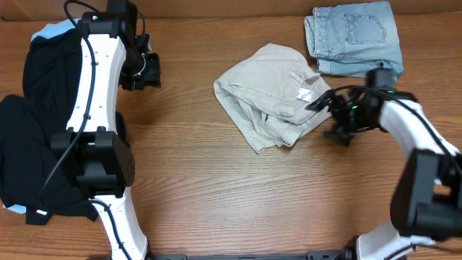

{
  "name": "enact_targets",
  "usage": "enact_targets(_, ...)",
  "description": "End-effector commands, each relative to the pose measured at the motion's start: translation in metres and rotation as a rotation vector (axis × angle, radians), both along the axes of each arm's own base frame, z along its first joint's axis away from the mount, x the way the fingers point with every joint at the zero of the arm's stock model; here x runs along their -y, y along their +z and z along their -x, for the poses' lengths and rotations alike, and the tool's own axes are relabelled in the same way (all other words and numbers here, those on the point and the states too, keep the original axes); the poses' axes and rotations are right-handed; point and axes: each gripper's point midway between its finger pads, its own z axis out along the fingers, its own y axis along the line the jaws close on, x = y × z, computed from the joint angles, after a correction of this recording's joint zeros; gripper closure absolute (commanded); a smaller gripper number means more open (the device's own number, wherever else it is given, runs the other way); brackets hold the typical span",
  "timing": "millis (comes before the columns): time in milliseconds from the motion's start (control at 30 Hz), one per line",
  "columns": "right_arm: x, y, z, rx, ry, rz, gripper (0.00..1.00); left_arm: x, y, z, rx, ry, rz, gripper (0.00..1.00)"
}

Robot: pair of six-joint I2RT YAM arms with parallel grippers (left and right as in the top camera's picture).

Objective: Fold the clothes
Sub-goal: 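Pull the shorts' edge rightward with the right gripper to adjust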

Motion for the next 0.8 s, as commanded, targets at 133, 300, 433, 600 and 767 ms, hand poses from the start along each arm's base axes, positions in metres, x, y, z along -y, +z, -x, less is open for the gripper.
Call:
enact_targets(133, -0.035, 0.012, -0.005, 0.13, 0.132, 0.058, 0.0, 0.003, 0.007, -0.005, 0.03, 0.002, 0.002, 0.54)
enact_targets(300, -0.052, -0.017, 0.008, 0.043, 0.164, 0.224, 0.0, 0.003, 0.007, -0.005, 0.029, 0.002, 0.002, 0.53)
enact_targets(433, -0.056, -0.036, 0.019, -0.015, 0.185, 0.298, 0.0, 0.003, 0.007, -0.005, 0.028, 0.002, 0.001, 0.54)
enact_targets(600, -0.052, -0.052, 0.029, -0.07, 0.141, 0.321, 0.0, 0.003, 0.007, -0.005, 0.028, 0.002, -0.002, 0.54)
enact_targets(767, -0.055, -0.067, 0.033, -0.083, 0.071, 0.282, 0.0, 0.003, 0.007, -0.005, 0.028, 0.002, -0.002, 0.54)
